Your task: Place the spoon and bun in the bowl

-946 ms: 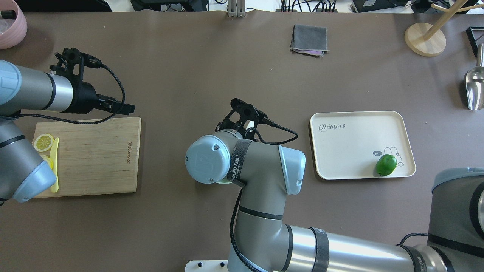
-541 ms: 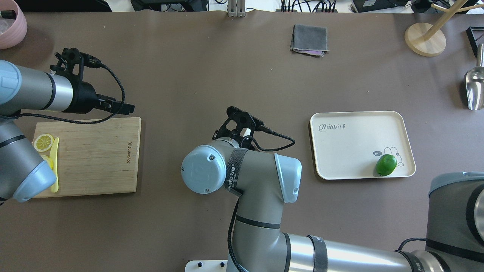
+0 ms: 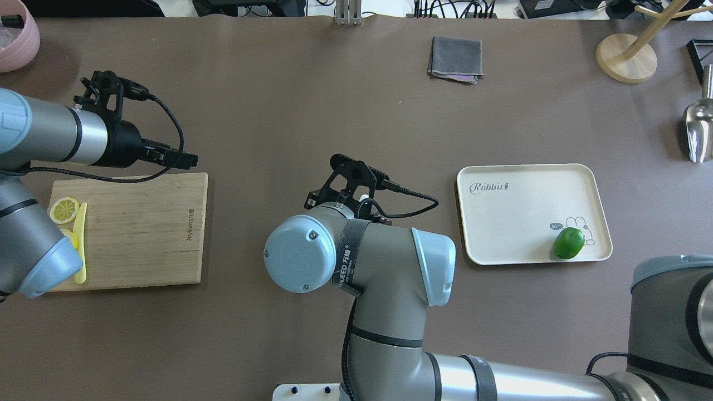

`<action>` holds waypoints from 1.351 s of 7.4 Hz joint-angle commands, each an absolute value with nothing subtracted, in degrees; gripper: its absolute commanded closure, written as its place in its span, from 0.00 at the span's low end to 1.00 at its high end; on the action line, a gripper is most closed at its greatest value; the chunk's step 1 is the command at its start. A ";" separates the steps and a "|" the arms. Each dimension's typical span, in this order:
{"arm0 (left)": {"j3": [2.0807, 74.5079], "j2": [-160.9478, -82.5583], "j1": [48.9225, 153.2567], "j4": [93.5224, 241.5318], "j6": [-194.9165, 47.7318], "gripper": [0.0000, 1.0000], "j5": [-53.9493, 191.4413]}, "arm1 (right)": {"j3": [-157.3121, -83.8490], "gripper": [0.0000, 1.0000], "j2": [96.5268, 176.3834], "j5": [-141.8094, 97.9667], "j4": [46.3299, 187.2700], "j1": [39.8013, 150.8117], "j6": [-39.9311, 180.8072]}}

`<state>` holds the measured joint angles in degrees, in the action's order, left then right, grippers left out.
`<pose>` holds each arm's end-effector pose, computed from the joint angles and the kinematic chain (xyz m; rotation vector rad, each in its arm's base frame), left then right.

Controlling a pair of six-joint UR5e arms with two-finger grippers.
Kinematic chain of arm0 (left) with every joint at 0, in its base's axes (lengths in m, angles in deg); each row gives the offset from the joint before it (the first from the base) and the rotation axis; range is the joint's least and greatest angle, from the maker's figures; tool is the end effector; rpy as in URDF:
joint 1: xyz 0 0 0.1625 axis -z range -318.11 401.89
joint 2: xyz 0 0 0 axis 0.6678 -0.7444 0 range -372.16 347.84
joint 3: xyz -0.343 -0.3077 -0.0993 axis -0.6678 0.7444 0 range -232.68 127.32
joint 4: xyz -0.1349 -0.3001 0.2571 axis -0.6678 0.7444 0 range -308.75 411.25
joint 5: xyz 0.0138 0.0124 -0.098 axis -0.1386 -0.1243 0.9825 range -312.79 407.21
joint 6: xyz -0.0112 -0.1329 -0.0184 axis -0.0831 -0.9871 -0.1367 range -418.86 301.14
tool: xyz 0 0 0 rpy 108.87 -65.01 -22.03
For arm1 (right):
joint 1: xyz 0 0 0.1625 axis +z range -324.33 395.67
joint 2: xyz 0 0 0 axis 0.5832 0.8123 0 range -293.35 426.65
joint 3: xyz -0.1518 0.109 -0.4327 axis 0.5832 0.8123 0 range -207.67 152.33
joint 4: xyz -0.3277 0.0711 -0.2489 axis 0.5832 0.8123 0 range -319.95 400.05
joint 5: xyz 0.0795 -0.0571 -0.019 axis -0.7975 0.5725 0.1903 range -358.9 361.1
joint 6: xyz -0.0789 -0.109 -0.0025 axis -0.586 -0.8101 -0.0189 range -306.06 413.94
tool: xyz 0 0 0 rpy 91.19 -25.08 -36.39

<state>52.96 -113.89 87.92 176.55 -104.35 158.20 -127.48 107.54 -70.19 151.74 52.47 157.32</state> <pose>0.3586 -0.4942 0.4112 0.5363 0.9941 0.1768 -0.6355 -0.3762 0.1734 0.3392 -0.6445 0.6094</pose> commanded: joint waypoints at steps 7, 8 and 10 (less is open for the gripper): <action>52.79 -111.74 122.25 140.46 -54.66 0.03 181.41 | -147.12 0.00 136.64 -113.29 151.60 92.39 80.77; 52.45 -111.83 127.45 133.15 -44.90 0.03 181.42 | -146.68 0.00 141.92 -117.51 148.19 97.93 73.52; 50.87 -107.12 134.06 129.12 -35.96 0.02 181.42 | -143.18 0.00 150.01 -126.82 146.05 110.05 57.62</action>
<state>51.80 -110.27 129.77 131.89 -42.10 181.35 -145.14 144.68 -120.81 147.28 102.27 67.62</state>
